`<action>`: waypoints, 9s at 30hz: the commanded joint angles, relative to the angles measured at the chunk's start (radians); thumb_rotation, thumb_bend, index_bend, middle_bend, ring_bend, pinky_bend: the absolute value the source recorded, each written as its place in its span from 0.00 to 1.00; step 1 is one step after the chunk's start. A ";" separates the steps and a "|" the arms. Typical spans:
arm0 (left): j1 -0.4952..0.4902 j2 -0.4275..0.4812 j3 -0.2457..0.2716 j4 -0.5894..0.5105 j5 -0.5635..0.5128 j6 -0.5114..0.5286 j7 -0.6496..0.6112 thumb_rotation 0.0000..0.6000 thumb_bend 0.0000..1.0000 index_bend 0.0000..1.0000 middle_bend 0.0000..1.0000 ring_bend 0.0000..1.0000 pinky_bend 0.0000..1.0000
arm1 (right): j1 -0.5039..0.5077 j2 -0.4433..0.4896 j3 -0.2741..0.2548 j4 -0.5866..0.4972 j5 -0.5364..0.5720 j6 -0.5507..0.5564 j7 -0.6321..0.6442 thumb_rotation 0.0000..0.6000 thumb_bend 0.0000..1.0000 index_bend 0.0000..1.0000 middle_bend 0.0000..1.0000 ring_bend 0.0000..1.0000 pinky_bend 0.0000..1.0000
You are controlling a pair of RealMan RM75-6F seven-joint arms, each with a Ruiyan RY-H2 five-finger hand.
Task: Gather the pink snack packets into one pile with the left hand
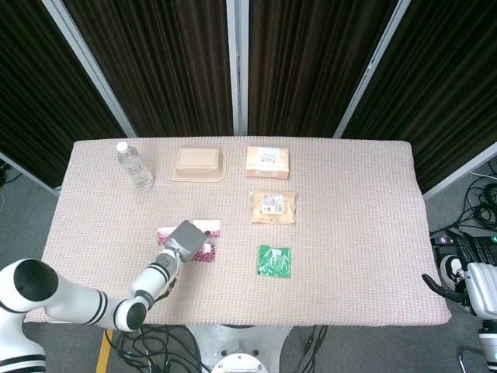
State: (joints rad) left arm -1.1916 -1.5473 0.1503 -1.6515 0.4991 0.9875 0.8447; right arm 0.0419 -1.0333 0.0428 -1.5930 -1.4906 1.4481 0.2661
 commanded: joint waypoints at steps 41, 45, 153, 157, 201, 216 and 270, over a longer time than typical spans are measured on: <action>0.128 -0.279 -0.265 0.506 -0.032 -0.185 -0.157 1.00 0.23 0.41 0.83 0.85 0.87 | -0.002 -0.003 -0.001 0.026 0.016 -0.019 0.022 0.15 0.09 0.06 0.11 0.00 0.08; 0.125 -0.291 -0.269 0.521 -0.042 -0.189 -0.141 1.00 0.23 0.40 0.83 0.85 0.87 | -0.004 -0.003 0.000 0.030 0.019 -0.019 0.026 0.15 0.09 0.06 0.11 0.00 0.08; 0.312 -0.102 -0.235 0.305 0.062 -0.096 -0.141 1.00 0.25 0.29 0.83 0.86 0.87 | 0.001 0.005 -0.007 -0.006 -0.007 -0.006 0.002 0.15 0.09 0.05 0.11 0.00 0.08; 0.307 -0.080 -0.237 0.220 0.109 -0.081 -0.146 1.00 0.25 0.29 0.83 0.86 0.87 | 0.000 0.004 -0.008 -0.004 -0.007 -0.005 0.004 0.15 0.09 0.05 0.11 0.00 0.08; 0.263 -0.196 -0.208 0.195 0.010 -0.018 -0.058 1.00 0.25 0.45 0.83 0.86 0.87 | -0.001 0.001 -0.008 0.009 0.001 -0.016 0.014 0.15 0.09 0.05 0.11 0.00 0.08; 0.282 -0.132 -0.238 0.122 0.059 0.035 -0.086 1.00 0.25 0.49 0.84 0.86 0.87 | 0.000 0.003 -0.006 0.004 -0.002 -0.014 0.013 0.16 0.09 0.05 0.11 0.00 0.08; 0.322 -0.114 -0.229 0.365 0.026 -0.121 -0.153 1.00 0.25 0.40 0.84 0.86 0.86 | 0.003 0.005 -0.005 -0.007 0.013 -0.029 -0.003 0.15 0.09 0.05 0.12 0.00 0.08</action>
State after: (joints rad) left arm -0.8700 -1.6615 -0.0787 -1.2865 0.5251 0.8666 0.6919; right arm 0.0450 -1.0285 0.0374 -1.5999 -1.4772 1.4190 0.2628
